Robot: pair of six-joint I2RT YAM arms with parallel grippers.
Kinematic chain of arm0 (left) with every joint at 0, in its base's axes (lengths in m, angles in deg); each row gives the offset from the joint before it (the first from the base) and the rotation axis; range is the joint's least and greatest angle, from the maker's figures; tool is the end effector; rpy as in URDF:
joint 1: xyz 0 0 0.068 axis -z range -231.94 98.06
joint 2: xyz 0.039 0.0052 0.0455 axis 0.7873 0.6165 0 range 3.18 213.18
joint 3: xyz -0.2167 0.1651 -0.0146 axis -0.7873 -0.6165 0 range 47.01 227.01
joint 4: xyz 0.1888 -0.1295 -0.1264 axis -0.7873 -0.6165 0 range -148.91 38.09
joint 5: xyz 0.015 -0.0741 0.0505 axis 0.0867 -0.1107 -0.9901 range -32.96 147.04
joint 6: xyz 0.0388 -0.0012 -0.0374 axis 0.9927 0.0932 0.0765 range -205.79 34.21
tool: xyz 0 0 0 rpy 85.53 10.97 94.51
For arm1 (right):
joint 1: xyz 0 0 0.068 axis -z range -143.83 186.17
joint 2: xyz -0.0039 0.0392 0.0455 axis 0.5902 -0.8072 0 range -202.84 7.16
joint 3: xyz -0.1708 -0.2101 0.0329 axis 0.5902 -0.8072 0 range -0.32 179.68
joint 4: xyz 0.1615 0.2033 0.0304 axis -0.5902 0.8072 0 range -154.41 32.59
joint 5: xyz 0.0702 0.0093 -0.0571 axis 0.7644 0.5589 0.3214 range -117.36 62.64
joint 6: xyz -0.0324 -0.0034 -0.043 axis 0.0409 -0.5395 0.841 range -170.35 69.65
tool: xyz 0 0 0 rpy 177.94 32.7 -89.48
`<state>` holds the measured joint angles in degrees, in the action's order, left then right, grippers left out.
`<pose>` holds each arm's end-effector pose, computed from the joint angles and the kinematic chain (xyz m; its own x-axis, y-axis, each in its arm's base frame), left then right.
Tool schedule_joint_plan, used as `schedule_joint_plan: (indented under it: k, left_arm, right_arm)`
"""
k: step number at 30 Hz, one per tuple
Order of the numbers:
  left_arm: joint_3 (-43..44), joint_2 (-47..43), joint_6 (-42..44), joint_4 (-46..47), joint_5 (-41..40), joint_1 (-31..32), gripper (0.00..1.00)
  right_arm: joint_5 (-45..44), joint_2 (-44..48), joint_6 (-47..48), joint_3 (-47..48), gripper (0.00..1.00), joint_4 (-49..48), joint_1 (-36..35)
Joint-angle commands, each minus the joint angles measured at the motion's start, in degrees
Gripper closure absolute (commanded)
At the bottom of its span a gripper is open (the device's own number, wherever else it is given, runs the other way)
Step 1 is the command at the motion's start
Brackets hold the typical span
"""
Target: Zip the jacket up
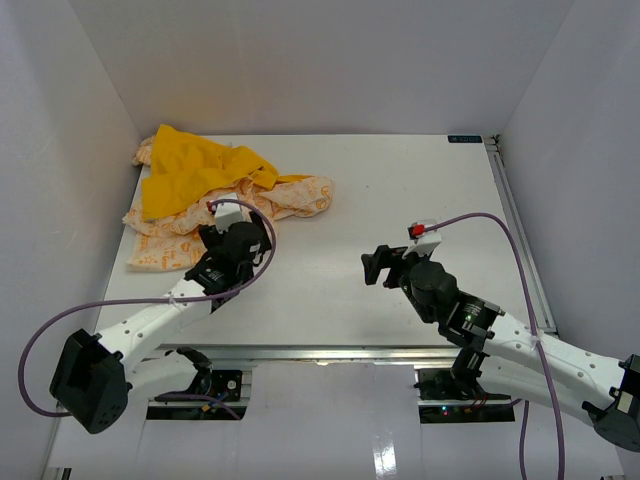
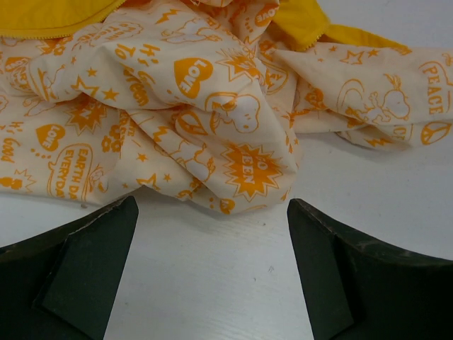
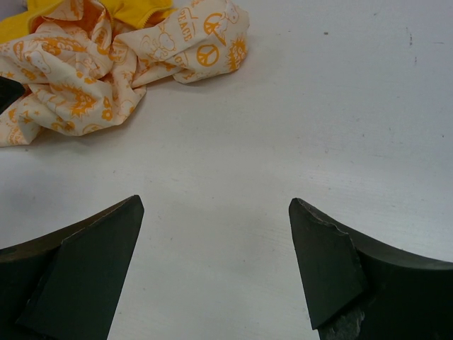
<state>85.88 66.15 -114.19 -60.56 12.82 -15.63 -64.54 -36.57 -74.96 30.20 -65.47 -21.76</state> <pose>0.2016 -0.1173 0.2496 -0.3604 -0.1581 -0.9193 -0.2498 0.9659 -0.0681 0.1147 0.1425 0.2768 -0.2522 0.2225 -0.9418 -0.2821 0.9140 0.2915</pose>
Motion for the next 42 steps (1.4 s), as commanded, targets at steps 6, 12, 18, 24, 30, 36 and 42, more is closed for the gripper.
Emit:
schedule_joint_plan:
  k: [6,12,18,24,30,36,42]
  left_arm:
    - [0.37,9.43,-0.06,3.53,12.38,-12.02,0.04]
    - [-2.79,15.04,2.18,11.65,20.45,-18.89,0.1]
    - [-0.59,19.38,1.74,13.34,36.59,-19.75,0.88]
    - [3.89,16.29,-4.47,16.77,47.64,-6.86,1.0]
    - [22.48,31.29,-10.12,22.18,57.35,4.35,0.87]
    - [43.47,40.34,-6.58,8.2,54.46,5.27,0.25]
    - [38.29,26.21,-1.85,0.17,45.47,3.66,0.13]
  right_arm:
    - [0.03,-0.53,-1.67,0.82,0.1,-2.31,-0.23]
    - [2.2,-0.88,-1.67,1.0,0.1,-2.59,-0.22]
    - [2.05,-1.17,-1.67,1.12,0.1,-2.61,-0.25]
    - [1.69,-1.62,-1.76,1.63,0.1,-2.3,-0.25]
    - [-0.45,-1.09,-1.76,1.37,0.1,-2.27,-0.17]
    - [-1.56,-0.6,-2.2,1.27,0.1,-1.53,-0.25]
    - [-2.16,0.72,-3.32,1.23,0.1,-0.28,-0.17]
